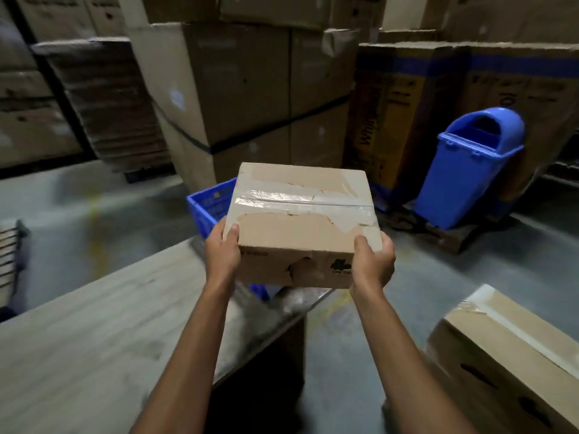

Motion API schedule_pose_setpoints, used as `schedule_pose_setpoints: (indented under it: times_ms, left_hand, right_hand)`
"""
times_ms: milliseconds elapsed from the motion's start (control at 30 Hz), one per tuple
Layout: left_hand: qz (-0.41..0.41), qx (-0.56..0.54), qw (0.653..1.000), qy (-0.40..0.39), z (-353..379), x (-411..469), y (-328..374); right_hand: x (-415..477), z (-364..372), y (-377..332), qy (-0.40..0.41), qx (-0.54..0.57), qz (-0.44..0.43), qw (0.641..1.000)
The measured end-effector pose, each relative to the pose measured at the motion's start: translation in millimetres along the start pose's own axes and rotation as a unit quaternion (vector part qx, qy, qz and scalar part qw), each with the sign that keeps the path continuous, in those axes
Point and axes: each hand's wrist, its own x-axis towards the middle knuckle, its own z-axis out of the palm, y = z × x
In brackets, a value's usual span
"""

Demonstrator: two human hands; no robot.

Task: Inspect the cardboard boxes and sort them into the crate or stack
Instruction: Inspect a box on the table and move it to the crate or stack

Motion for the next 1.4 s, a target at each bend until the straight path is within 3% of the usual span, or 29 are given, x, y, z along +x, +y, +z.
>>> schedule_pose_setpoints:
  times_ms: [267, 400, 600, 1200, 1333, 1400]
  left_hand:
    - [-0.026, 0.069, 0.983, 0.166, -198.9, 1.8, -46.3]
    - [-0.067, 0.111, 0.968, 0.215, -273.1, -4.3, -85.4]
    - [-0.133, 0.098, 0.959, 0.231, -336.9, -8.9, -153.1]
    - [-0.217, 0.162, 0.931, 0.244, -385.6, 18.7, -228.0]
    - [-0.221, 0.198, 0.924, 0.243, -401.5, 19.4, -234.0]
    - [-0.205, 0.273, 0.915, 0.217, -406.4, 16.7, -239.1]
  right_hand:
    - [-134.2, 118.9, 27.2, -0.213, -0.019, -0.009, 0.977]
    - [-177.8, 162.4, 57.7, -0.369, -0.065, -0.01, 0.927]
    - [-202.6, 212.8, 125.4, -0.511, -0.136, -0.01, 0.849]
    - [-221.5, 317.5, 194.2, -0.592, -0.222, -0.039, 0.774]
    - [-240.6, 321.1, 201.9, -0.57, -0.236, -0.05, 0.786]
    - [-252.2, 321.7, 202.9, -0.542, -0.267, -0.065, 0.794]
